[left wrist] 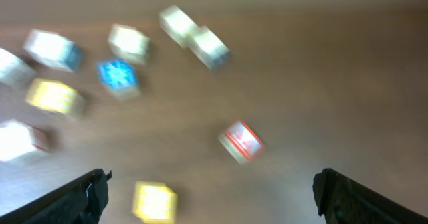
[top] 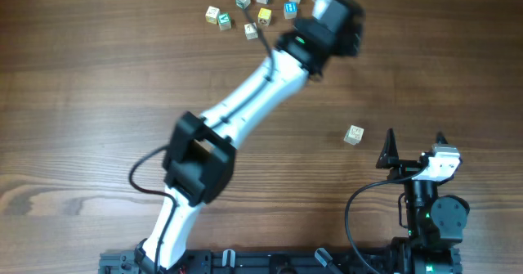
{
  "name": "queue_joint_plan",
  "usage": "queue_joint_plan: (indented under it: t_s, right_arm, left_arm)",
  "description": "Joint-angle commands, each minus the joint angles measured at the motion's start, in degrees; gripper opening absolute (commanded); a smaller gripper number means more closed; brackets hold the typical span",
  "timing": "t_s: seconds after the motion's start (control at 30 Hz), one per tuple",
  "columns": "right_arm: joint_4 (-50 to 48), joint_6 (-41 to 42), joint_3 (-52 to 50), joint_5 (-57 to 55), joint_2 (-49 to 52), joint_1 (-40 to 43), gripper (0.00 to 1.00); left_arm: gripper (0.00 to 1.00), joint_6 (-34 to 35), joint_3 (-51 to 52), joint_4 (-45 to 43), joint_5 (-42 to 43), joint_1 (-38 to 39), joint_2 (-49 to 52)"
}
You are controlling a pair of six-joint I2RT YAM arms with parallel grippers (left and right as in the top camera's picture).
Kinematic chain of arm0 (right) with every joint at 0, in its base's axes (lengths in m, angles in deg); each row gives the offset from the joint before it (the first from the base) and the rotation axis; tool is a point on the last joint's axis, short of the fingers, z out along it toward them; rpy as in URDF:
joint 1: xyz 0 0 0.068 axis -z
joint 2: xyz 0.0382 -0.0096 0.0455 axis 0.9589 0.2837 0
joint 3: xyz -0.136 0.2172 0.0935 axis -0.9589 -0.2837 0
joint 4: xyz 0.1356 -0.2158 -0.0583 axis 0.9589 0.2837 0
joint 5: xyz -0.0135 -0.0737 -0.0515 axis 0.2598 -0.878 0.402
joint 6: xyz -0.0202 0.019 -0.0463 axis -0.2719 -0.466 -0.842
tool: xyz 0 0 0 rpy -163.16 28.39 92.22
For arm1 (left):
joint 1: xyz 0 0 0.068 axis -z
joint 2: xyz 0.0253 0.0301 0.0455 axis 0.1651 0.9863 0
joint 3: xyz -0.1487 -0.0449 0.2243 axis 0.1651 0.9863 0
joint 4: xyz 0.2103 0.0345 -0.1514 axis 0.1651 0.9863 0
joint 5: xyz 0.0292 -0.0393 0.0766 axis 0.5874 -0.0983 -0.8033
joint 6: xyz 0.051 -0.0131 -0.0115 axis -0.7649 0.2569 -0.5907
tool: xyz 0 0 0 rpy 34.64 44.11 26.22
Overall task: Form a tower
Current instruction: 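Lift the left gripper away and retract it to the left side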
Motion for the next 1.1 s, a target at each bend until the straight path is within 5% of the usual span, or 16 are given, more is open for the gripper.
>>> queue_joint_plan:
  t_s: [0.0, 0.23, 0.5, 0.57, 0.67, 0.8, 0.9, 1.07]
  right_arm:
    - [-0.2, -0.7, 0.0, 0.8, -0.2, -0.2, 1.0]
    - [-0.2, -0.7, 0.0, 0.8, -0.2, -0.2, 1.0]
    - [-0.3, 0.1, 0.0, 3.2, -0.2, -0.2, 1.0]
    - [-1.6, 10.3, 0.0, 6.7, -0.2, -0.2, 1.0]
    - [-0.5, 56.7, 0.0, 10.4, -0.2, -0.2, 1.0]
    - [-0.7, 82.2, 0.0, 6.1, 0.0, -0.2, 1.0]
    - [-11.8, 70.8, 0.1, 10.7, 0.9, -0.2, 1.0]
    - [-12.3, 61.9, 8.8, 10.6, 12.6, -0.2, 0.99]
  left_arm:
    - [1.0, -0.7, -0.9, -1.6, -1.6, -6.7, -2.0]
    - [1.0, -0.7, -0.9, 0.9, -11.2, -18.0, -2.0]
    - [1.0, 6.7, -0.9, 24.7, -10.9, -31.0, -11.1]
    - [1.0, 7.5, -0.9, 30.1, -3.7, -33.5, -15.8]
    - [1.0, 7.5, -0.9, 34.2, 5.1, -38.2, -23.7]
    - [1.0, 7.5, -0.9, 36.3, 11.0, -42.2, -30.2]
    - [1.0, 7.1, -0.8, 40.7, 11.5, -43.3, -32.7]
    - [1.0, 6.8, -0.2, 45.7, 11.5, -43.3, -33.2]
